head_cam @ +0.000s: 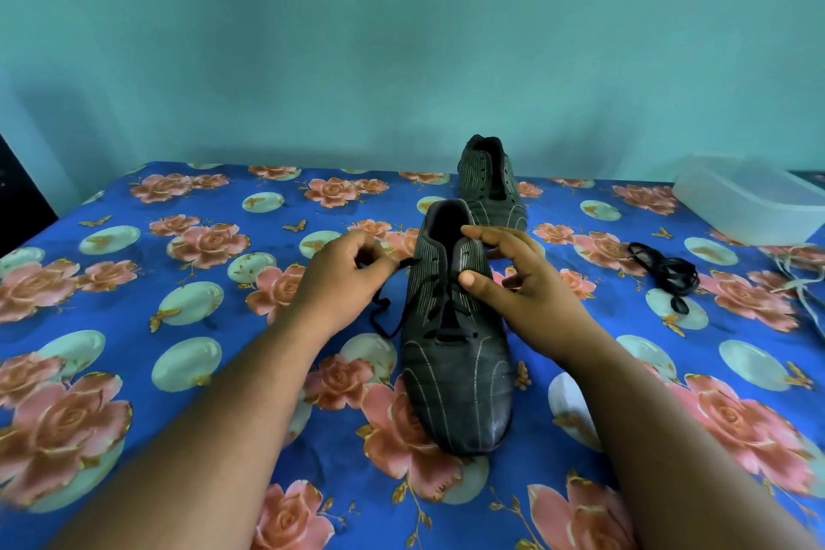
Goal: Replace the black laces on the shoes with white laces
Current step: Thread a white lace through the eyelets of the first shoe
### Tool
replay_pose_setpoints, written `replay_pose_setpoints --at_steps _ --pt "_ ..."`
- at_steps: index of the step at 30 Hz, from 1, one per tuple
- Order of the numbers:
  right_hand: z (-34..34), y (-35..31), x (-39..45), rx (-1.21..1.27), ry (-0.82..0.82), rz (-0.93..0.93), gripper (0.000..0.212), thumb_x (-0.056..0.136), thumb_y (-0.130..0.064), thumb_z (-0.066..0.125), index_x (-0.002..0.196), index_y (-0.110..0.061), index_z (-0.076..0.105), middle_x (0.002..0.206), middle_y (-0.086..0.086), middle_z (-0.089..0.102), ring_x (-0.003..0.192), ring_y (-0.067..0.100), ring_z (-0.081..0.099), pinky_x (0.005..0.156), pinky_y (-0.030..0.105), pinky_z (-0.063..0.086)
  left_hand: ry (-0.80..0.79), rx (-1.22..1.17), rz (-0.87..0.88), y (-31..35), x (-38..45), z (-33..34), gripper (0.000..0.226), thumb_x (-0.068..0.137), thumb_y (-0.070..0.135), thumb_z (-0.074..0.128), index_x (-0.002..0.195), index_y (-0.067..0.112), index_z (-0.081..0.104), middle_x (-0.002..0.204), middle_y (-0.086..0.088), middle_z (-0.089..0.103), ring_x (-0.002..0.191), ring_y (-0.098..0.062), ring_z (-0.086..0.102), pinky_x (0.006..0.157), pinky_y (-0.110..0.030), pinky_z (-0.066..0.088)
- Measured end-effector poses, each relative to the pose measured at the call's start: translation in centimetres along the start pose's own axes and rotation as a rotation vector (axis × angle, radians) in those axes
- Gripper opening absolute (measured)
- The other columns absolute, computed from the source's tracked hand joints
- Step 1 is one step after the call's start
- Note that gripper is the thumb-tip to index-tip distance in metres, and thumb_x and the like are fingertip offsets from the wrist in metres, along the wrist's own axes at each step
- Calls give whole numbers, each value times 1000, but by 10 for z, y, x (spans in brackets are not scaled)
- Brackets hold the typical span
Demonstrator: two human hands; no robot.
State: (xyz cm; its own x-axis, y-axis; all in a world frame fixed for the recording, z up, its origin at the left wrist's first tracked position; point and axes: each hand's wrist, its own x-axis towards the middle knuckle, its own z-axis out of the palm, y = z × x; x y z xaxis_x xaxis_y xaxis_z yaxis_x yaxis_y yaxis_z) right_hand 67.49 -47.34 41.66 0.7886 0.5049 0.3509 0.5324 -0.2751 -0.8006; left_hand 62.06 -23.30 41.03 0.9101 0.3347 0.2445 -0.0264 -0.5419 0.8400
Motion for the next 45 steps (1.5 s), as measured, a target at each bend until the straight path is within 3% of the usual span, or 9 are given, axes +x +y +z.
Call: replay_pose_setpoints --at_steps 3,8,14,18,21,25,30,35,45 --pt "-7 4 0 5 39 118 59 76 -61 69 131 -41 59 118 -18 62 105 -5 57 87 21 47 -8 92 9 0 -1 1 12 94 35 70 96 24 65 88 9 67 78 -7 61 68 -28 48" --pt "-11 16 3 -43 19 255 58 75 -72 67 124 -40 61 97 -10 74 76 7 62 77 31 49 -123 118 30 12 -10 4 56 95 64 53 66 16 56 52 10 56 55 -15 54 60 -34 42" --pt "-2 12 3 37 18 240 48 87 -57 68 130 -37 62 97 -11 76 80 0 64 79 32 48 -125 23 23 10 -9 8 42 93 62 59 81 22 60 60 15 54 60 -9 52 61 -31 40" --pt "7 12 4 36 48 230 38 96 -49 63 133 -39 58 104 -16 76 101 4 70 97 43 54 -45 -26 23 9 -8 8 39 92 61 63 88 22 62 98 2 72 93 -16 68 74 -35 51" --pt "8 13 6 -3 63 239 37 96 -53 62 131 -44 57 106 -19 75 102 2 69 97 46 54 -33 -22 -10 12 -9 9 32 93 56 63 94 25 62 74 5 63 61 -10 57 61 -30 42" --pt "10 12 7 -30 90 227 37 95 -55 62 129 -42 59 108 -16 74 102 3 68 95 43 54 -33 -25 -31 13 -9 11 28 95 54 63 102 27 64 71 8 60 62 -10 56 60 -28 42" --pt "8 11 9 -93 222 108 31 90 -40 74 119 -32 66 115 -25 60 114 10 55 93 34 50 -44 -60 29 12 -8 10 42 94 57 57 123 27 63 113 17 65 102 4 60 94 -31 52" --pt "9 -1 3 -227 285 -225 13 89 -28 76 99 -35 72 101 -19 57 106 13 54 92 28 43 -220 -131 174 20 -17 7 68 87 62 56 151 48 36 160 17 31 137 19 27 116 -22 28" --pt "12 -3 5 -312 270 -261 20 83 -46 77 96 -31 82 89 -12 64 95 10 54 82 32 48 -358 -10 268 14 -19 10 85 88 54 71 158 49 22 168 23 11 154 2 1 128 -42 15"
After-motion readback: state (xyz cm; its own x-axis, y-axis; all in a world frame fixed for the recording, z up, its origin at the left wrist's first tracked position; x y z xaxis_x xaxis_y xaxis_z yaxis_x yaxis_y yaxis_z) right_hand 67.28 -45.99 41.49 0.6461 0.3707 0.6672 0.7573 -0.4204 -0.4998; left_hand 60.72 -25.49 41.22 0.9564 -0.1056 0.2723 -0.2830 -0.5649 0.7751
